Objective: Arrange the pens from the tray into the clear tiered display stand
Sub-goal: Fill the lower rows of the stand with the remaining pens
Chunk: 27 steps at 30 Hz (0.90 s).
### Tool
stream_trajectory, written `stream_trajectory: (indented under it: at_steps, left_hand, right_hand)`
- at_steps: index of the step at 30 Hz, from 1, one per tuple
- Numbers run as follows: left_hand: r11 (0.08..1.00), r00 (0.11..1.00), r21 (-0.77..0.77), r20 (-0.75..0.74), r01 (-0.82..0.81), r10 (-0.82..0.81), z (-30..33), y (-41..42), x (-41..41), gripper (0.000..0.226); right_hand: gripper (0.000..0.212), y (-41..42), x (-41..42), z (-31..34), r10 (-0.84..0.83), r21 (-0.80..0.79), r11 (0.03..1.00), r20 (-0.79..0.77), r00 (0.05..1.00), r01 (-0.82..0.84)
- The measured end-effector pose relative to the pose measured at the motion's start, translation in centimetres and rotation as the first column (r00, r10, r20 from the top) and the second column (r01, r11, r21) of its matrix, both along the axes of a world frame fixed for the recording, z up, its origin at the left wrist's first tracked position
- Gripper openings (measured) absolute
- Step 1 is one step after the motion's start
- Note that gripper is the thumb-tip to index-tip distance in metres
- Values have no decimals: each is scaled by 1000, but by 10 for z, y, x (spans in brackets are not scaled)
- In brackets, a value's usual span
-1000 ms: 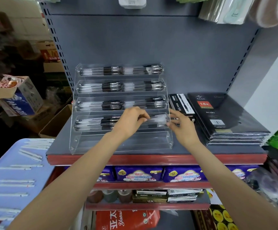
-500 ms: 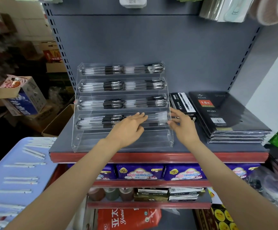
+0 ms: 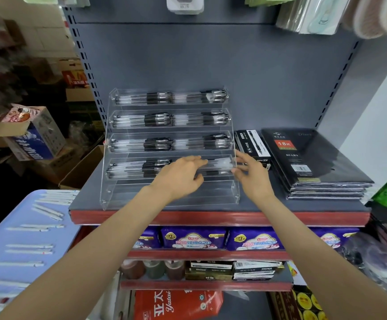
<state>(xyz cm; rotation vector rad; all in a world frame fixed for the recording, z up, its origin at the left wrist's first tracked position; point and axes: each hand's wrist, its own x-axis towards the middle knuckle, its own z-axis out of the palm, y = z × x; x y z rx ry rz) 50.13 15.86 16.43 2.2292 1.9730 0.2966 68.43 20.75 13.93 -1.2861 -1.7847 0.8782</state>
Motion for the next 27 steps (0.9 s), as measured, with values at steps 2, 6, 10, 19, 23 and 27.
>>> stream_trajectory:
  at_steps: [2, 6, 10, 19, 23, 27]
  left_hand:
    - [1000, 999, 1, -32, -4, 4, 0, 1, 2, 48]
    - [1000, 999, -16, -42, 9, -9, -2, 2, 1, 48]
    - [1000, 1000, -14, -17, 25, -25, -3, 5, 1, 47]
    - [996, 998, -58, 24, 60, -59, -3, 8, 1, 51]
    - [998, 990, -13, 128, 59, -57, -5, 6, -2, 51]
    - [988, 972, 156, 233, -16, -21, 1, -5, -8, 38]
  right_hand:
    - [52, -1, 0, 1, 1, 2, 1000, 4, 1000, -1]
    - [52, -7, 1, 2, 3, -25, 1000, -28, 1000, -4]
    - [52, -15, 1, 1, -18, -41, 999, -22, 1000, 17]
    - [55, -22, -10, 4, -52, -82, 995, 26, 998, 54]
    - [57, -26, -13, 5, -83, -84, 993, 55, 995, 87]
    - [49, -37, -16, 8, -132, 41, 991, 135, 982, 128]
